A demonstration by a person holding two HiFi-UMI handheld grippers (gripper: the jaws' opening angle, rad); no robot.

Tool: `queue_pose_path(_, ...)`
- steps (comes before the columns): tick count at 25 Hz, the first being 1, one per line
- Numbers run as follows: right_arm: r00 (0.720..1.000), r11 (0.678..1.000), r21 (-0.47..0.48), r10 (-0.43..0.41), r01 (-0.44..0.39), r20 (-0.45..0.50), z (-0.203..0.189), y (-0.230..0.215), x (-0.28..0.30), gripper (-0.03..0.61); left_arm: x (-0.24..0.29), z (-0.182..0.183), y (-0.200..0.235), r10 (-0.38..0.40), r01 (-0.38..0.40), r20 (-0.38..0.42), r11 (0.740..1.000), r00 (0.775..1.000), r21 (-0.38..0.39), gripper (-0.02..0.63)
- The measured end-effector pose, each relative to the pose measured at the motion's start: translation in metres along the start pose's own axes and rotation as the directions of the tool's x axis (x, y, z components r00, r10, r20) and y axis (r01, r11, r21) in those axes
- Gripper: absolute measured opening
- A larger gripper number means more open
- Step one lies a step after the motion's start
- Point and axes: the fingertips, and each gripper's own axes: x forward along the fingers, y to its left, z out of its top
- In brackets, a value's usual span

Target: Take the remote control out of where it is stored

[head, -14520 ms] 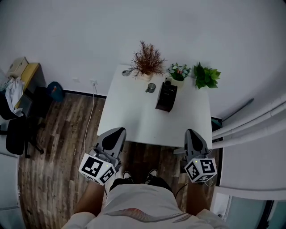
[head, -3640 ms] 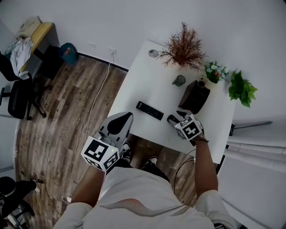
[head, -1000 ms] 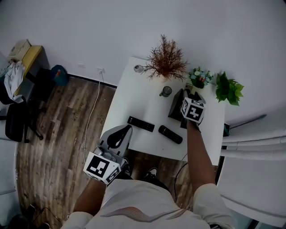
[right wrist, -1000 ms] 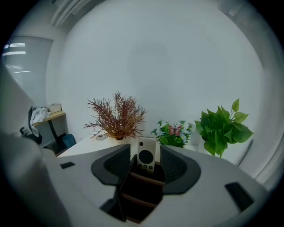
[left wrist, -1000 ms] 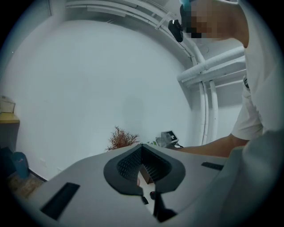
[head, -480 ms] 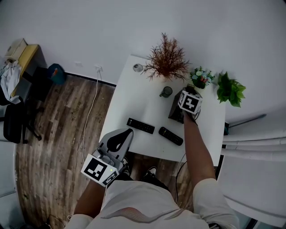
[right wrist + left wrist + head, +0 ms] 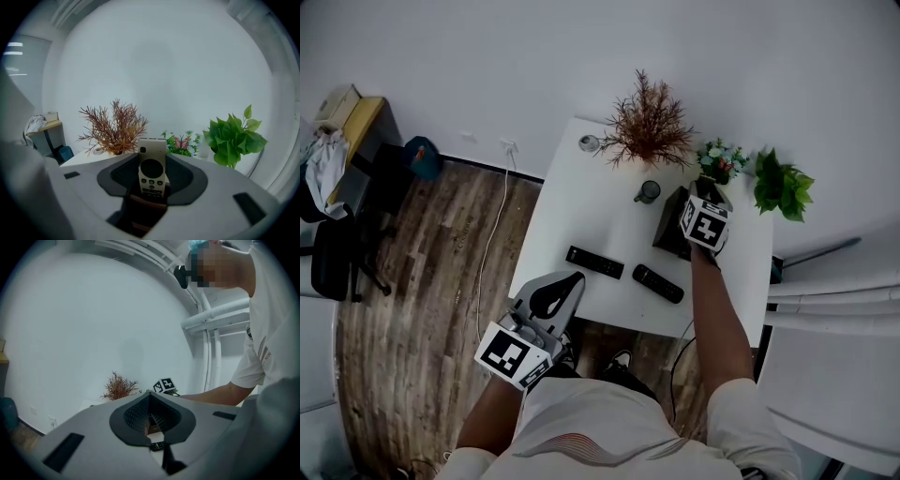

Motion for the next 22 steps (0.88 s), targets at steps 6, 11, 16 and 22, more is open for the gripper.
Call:
queue_pose_path(6,0.989,0.997,0.031,0.071,-0.075,0.131,0.045,-0.011,-0.042,0.186,0.004,0.003,-0.011,0.011,-0.011,-0.005,1.0,1.0,0.002,0.009)
queue_pose_path(11,0.968,0.989,0.036,0.134,-0.145,0.212,0.073,-0.021,-0.086,0.186,0.007,0.006,-0.023,0.018,-0.018,-0.005,1.0,1.0,0.005,0.008)
queue_pose_path(16,0.956,0.977,-0.01,0.208,-0.211,0.206,0.073,-0.039,-0.131,0.186,0.01,0.008,-0.04,0.011,-0.011,-0.001,1.0,1.0,0.006,0.009)
queue_pose_path(22,0.955,0.955,-0.041,0.296,-0.295,0.019,0.013,-0.068,-0.164,0.186,0.016,0.002,-0.063,-0.007,0.007,-0.013,1.0,1.0,-0.002,0.009)
